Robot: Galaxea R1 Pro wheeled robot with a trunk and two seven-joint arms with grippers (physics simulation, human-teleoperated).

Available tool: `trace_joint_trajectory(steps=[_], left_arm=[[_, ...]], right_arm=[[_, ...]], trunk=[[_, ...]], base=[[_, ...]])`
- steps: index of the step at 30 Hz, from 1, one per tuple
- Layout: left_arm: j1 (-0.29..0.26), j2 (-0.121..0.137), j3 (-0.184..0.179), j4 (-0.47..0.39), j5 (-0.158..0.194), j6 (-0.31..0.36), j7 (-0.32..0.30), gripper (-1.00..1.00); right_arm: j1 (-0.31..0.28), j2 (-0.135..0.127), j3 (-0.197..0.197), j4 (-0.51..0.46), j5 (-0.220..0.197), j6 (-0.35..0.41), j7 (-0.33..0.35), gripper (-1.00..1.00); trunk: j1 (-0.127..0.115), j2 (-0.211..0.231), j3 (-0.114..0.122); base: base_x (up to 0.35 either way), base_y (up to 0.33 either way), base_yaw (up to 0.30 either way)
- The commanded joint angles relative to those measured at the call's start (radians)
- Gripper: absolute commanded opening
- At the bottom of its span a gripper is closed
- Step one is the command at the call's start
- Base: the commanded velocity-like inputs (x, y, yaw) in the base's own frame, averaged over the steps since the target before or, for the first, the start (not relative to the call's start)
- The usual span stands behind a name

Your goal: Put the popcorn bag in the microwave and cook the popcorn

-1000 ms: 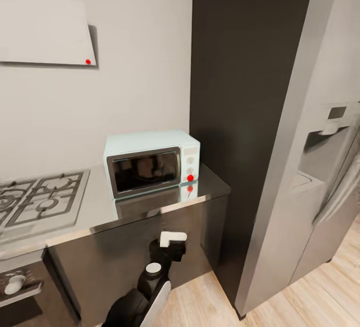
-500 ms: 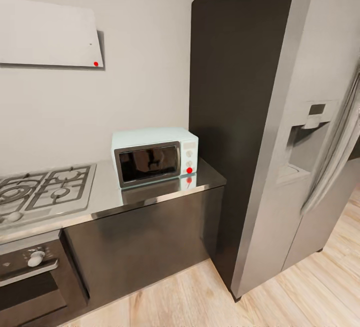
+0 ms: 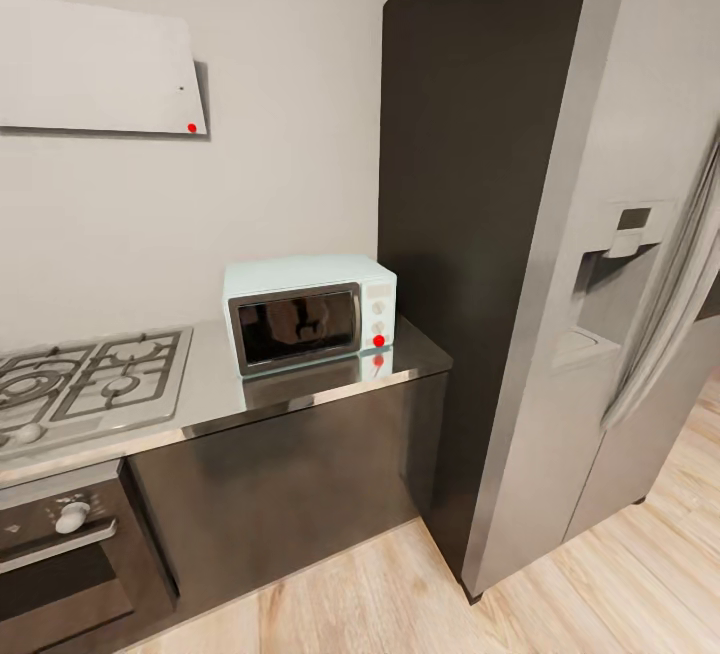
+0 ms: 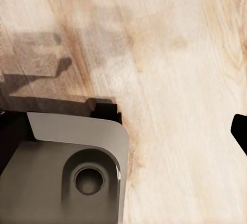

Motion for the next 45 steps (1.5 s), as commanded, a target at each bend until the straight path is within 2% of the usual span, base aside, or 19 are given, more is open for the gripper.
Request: trace_joint_trajectory(steps=[1, 4, 12, 21, 26, 45], left_arm=[[0.003, -0.001, -0.008, 0.0, 0.008, -0.013, 0.003, 1.0], [0.011, -0.002, -0.009, 0.0, 0.008, -0.045, 0.003, 1.0], [0.014, -0.007, -0.01, 0.0, 0.007, -0.051, 0.003, 1.0], [0.014, -0.011, -0.011, 0.0, 0.005, -0.053, 0.003, 1.0], [0.014, -0.022, -0.011, 0.0, 0.004, -0.053, 0.005, 1.0], [0.014, -0.03, -0.011, 0.0, 0.004, -0.053, 0.011, 1.0]], right_arm=[[-0.001, -0.001, -0.008, 0.003, 0.008, -0.003, 0.002, 1.0], [-0.001, -0.001, -0.008, 0.003, 0.008, -0.002, 0.002, 1.0], [-0.001, -0.001, -0.008, 0.004, 0.008, 0.005, 0.002, 1.0], [-0.001, -0.002, -0.008, 0.004, 0.007, 0.001, 0.002, 1.0], [-0.001, -0.002, -0.008, 0.004, 0.007, 0.001, 0.002, 1.0], [-0.001, -0.002, -0.008, 0.004, 0.008, 0.001, 0.002, 1.0]], trunk=[[0.0, -0.001, -0.001], [0.0, -0.001, -0.001], [0.0, -0.001, -0.001], [0.0, -0.001, -0.001], [0.0, -0.001, -0.001], [0.0, -0.001, -0.001]], base=[[0.0, 0.0, 0.0], [0.0, 0.0, 0.0], [0.0, 0.0, 0.039], [0.0, 0.0, 0.245], [0.0, 0.0, 0.258], [0.0, -0.017, 0.239]])
